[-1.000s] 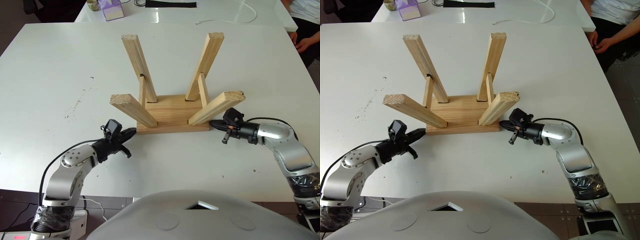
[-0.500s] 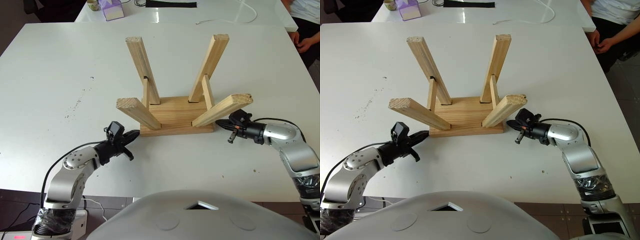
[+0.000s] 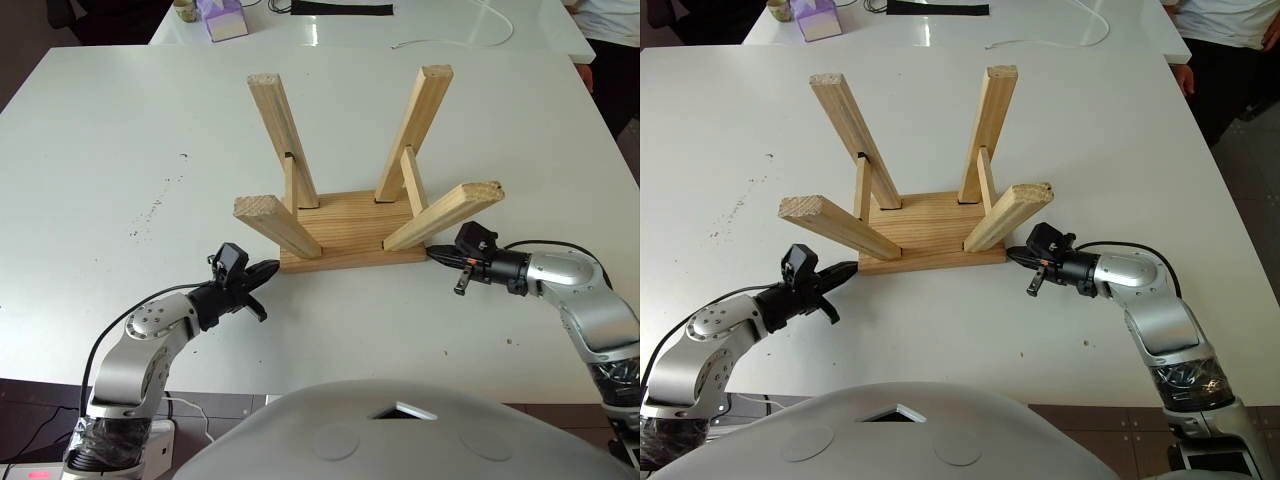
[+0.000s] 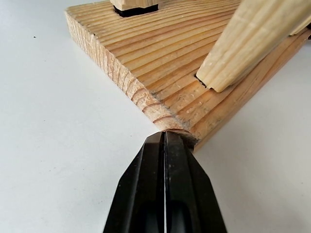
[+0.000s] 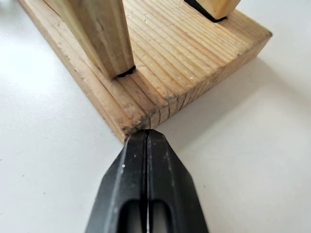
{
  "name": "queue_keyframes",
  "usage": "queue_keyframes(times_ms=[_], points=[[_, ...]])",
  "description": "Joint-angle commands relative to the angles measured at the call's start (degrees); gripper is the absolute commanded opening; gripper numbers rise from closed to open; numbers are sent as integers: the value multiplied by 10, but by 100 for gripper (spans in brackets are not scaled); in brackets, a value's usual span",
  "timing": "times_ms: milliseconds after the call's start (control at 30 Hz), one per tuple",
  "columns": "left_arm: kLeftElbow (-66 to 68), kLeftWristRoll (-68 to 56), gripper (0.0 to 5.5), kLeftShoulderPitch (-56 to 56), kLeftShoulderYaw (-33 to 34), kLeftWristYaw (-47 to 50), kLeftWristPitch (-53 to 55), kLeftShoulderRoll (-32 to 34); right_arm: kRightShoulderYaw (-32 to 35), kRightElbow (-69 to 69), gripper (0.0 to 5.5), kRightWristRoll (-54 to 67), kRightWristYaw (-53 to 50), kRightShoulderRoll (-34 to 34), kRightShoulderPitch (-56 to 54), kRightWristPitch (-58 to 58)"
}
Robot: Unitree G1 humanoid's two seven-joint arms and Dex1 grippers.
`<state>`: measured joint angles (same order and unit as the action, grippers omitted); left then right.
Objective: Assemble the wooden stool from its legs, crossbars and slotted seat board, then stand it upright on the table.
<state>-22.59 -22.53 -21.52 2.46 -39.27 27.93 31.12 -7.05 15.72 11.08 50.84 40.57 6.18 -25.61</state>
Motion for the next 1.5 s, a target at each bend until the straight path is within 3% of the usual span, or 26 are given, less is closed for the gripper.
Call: queue_keyframes(times_ms=[33, 433, 567, 767, 867, 1267, 1500], points=[[-3, -3, 3, -1, 1, -7, -3, 5, 0, 1, 0, 1, 1, 5, 2, 1], [-19, -11, 3, -7, -10, -12, -8, -2, -48, 46, 0, 40, 26, -24, -3, -19], [-80, -57, 3, -33, 10, -22, 5, -3, -2, 99, 0, 116, 50, -19, 18, -53], [-248, -193, 3, -147, 107, -23, 53, 13, 115, 214, 0, 263, 86, 23, 72, -113], [-281, -241, 3, -148, 143, -19, 76, 37, 153, 257, 0, 308, 83, 38, 105, -132], [-224, -275, 3, -18, 158, 25, 104, 44, 153, 193, 0, 300, 60, 41, 29, -147], [-206, -250, 3, -10, 136, 25, 98, 41, 125, 115, 0, 263, 67, 43, -40, -127]])
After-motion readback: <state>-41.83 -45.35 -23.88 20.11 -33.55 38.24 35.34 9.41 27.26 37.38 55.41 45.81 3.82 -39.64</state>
